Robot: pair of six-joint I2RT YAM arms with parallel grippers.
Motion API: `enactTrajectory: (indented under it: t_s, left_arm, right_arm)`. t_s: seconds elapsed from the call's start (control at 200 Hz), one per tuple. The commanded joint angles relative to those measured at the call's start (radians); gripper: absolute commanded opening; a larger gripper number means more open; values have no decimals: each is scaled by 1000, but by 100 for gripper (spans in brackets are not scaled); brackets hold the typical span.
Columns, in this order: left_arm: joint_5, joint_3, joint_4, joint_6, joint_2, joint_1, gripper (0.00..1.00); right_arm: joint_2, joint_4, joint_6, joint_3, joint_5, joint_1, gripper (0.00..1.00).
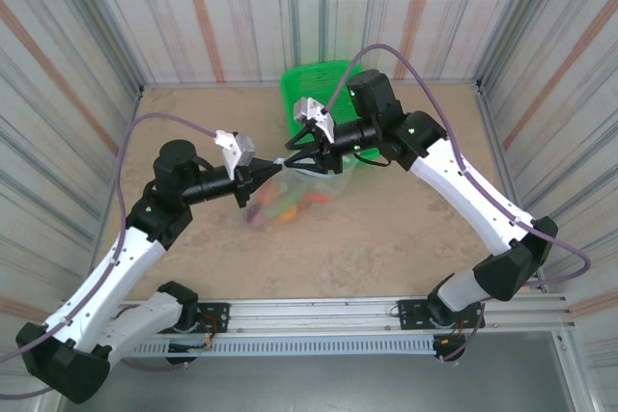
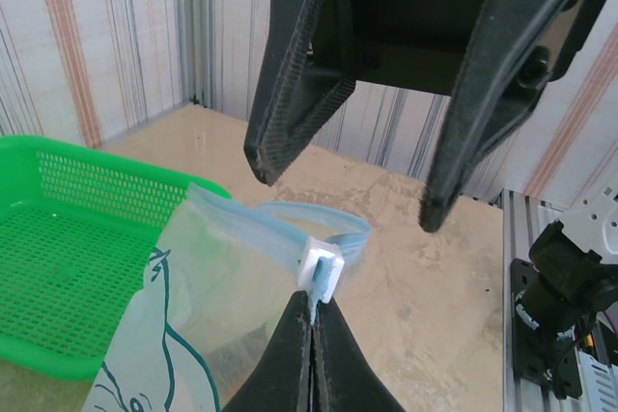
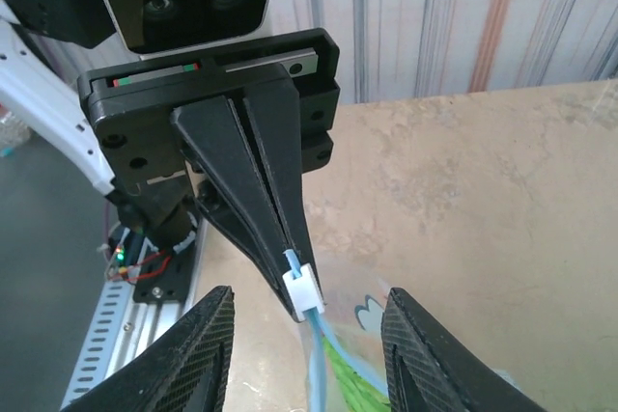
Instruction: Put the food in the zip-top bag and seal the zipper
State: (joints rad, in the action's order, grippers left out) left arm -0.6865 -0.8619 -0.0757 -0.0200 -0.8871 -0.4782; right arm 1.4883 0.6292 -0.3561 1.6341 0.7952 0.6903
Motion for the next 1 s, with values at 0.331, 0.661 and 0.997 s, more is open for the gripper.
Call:
enactTrajectory:
  t_s: [0.331, 0.661, 0.997]
  left_arm:
    - [-32, 23, 8, -39, 24, -7, 0]
    - [-27, 13, 4, -48, 23, -8, 0]
    - [2, 12, -37, -68, 28, -8, 19]
  right_arm:
    - [50, 27, -110, 16, 84, 21, 32]
    - [82, 58, -129, 26, 99, 25, 13]
    - [58, 28, -118, 20, 101, 19, 3]
